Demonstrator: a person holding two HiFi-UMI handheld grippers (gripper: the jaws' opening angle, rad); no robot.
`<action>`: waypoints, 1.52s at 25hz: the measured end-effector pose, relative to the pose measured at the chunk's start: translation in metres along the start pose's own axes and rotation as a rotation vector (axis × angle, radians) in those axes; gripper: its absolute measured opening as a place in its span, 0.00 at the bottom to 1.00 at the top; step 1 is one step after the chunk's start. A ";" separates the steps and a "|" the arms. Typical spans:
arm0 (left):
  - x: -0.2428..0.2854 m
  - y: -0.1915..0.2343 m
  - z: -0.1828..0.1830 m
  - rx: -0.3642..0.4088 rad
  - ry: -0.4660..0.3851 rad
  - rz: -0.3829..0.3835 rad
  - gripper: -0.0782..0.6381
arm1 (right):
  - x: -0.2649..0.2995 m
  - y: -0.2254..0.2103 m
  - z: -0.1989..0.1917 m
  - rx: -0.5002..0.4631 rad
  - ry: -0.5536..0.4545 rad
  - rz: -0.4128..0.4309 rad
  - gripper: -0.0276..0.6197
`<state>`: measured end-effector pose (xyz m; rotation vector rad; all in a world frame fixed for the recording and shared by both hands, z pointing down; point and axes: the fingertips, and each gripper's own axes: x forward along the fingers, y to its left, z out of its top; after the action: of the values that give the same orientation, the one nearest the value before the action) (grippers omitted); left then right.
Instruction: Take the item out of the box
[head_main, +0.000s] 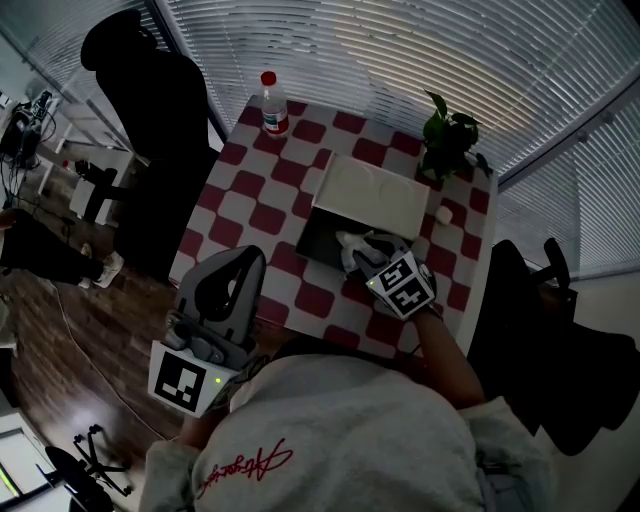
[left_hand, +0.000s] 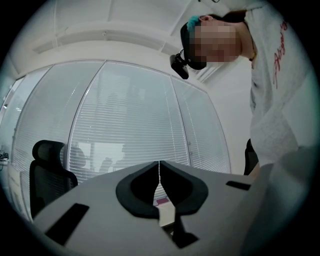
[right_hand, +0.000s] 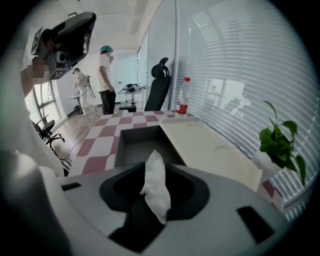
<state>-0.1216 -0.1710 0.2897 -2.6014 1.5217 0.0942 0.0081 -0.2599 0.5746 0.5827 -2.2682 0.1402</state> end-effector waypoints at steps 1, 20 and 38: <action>0.000 0.000 0.000 0.000 0.000 0.001 0.13 | 0.001 0.001 0.000 -0.008 0.012 0.010 0.25; -0.002 0.012 0.002 0.001 0.004 0.013 0.13 | 0.021 0.007 -0.009 -0.170 0.176 0.072 0.23; -0.005 0.014 -0.001 -0.002 0.000 0.035 0.13 | 0.035 0.007 -0.021 -0.230 0.233 0.068 0.12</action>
<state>-0.1368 -0.1737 0.2903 -2.5765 1.5680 0.0990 -0.0019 -0.2604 0.6151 0.3487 -2.0424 -0.0197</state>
